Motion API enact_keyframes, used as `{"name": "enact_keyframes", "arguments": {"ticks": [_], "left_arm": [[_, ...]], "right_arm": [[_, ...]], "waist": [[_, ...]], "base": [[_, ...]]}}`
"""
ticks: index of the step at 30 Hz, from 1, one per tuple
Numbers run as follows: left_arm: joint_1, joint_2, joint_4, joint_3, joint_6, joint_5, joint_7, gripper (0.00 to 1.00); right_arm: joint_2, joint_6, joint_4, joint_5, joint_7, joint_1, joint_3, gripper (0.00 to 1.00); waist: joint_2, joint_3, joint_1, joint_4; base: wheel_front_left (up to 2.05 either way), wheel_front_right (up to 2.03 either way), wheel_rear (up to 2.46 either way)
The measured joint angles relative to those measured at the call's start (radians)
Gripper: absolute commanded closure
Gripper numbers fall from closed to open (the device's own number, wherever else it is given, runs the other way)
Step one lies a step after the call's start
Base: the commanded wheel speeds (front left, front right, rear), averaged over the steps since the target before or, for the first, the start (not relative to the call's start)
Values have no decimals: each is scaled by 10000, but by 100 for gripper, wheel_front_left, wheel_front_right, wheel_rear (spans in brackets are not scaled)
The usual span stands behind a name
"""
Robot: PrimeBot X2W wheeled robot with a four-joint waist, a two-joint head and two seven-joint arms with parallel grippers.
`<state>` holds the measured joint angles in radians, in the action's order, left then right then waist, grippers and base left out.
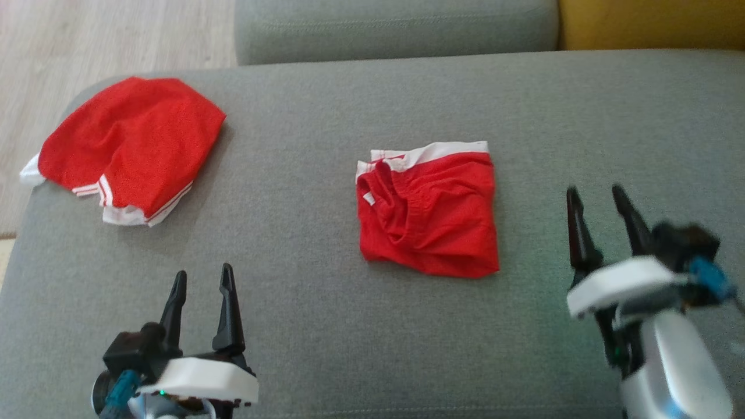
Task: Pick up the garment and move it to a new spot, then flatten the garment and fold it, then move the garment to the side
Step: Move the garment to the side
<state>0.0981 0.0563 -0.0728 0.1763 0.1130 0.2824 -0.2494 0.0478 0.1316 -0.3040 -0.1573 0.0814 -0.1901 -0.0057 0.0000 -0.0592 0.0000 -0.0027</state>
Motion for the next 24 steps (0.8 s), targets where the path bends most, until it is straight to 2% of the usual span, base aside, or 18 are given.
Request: {"name": "enact_keyframes", "arguments": {"ticks": [4, 11, 16, 24], "left_arm": [[-54, -4, 31, 40, 0, 0, 0, 0], [-477, -15, 29, 265, 4, 12, 0, 0], [-602, -31, 17, 445, 40, 211, 0, 0], [-675, -33, 17, 652, 150, 314, 0, 0]], "right_arm": [[2, 0, -123, -2, -1220, -825, -67, 0], [79, 0, -1260, -529, -3465, -1887, -42, 0], [336, 0, -2159, -901, -4293, -2304, -153, 0], [380, 0, -3108, -1507, -5099, -2597, -140, 0]], "waist": [[0, -263, 0, 177], [0, -750, 0, 671], [0, -1047, 0, 1118], [0, -1332, 0, 1665]], "base": [[0, 0, 0], [0, 0, 0], [0, 0, 0], [0, 0, 0]]}}
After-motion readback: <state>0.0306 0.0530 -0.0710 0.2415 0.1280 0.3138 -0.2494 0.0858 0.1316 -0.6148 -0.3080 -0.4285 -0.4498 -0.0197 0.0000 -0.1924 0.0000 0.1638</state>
